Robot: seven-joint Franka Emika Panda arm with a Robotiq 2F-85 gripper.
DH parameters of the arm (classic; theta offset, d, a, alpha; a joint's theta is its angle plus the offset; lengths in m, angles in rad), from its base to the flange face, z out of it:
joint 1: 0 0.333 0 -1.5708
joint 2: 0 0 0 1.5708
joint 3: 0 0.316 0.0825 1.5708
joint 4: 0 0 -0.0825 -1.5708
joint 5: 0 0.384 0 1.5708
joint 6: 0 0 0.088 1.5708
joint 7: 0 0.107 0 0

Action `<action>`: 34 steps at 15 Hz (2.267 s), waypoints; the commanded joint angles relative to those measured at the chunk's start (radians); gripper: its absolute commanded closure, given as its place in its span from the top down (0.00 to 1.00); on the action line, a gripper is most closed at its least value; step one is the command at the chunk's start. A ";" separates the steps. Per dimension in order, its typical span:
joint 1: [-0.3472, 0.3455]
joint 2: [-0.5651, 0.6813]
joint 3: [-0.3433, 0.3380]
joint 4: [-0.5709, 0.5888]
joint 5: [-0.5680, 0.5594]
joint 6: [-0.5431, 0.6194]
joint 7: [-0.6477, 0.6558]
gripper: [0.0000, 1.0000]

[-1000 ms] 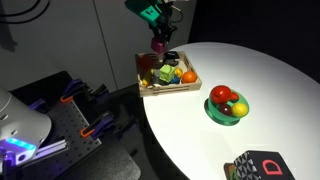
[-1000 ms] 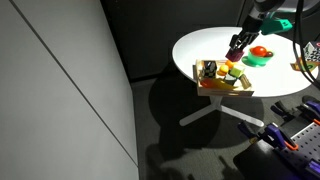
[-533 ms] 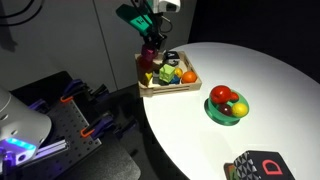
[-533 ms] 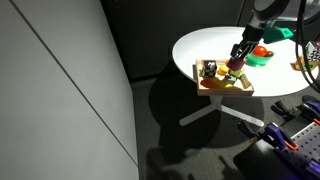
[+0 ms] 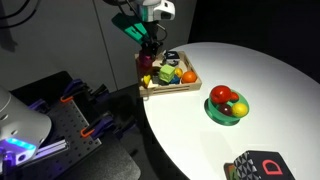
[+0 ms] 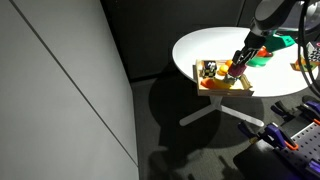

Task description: Put the pink block in the box

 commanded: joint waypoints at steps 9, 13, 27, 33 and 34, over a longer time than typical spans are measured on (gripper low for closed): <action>-0.066 0.029 -0.010 -0.040 0.034 0.055 -0.092 0.31; -0.089 0.050 -0.011 -0.045 0.031 0.080 -0.109 0.31; -0.101 0.149 0.024 -0.038 0.045 0.207 -0.123 0.57; -0.139 0.119 0.061 -0.037 0.070 0.176 -0.142 1.00; -0.148 0.112 0.068 -0.035 0.072 0.169 -0.142 1.00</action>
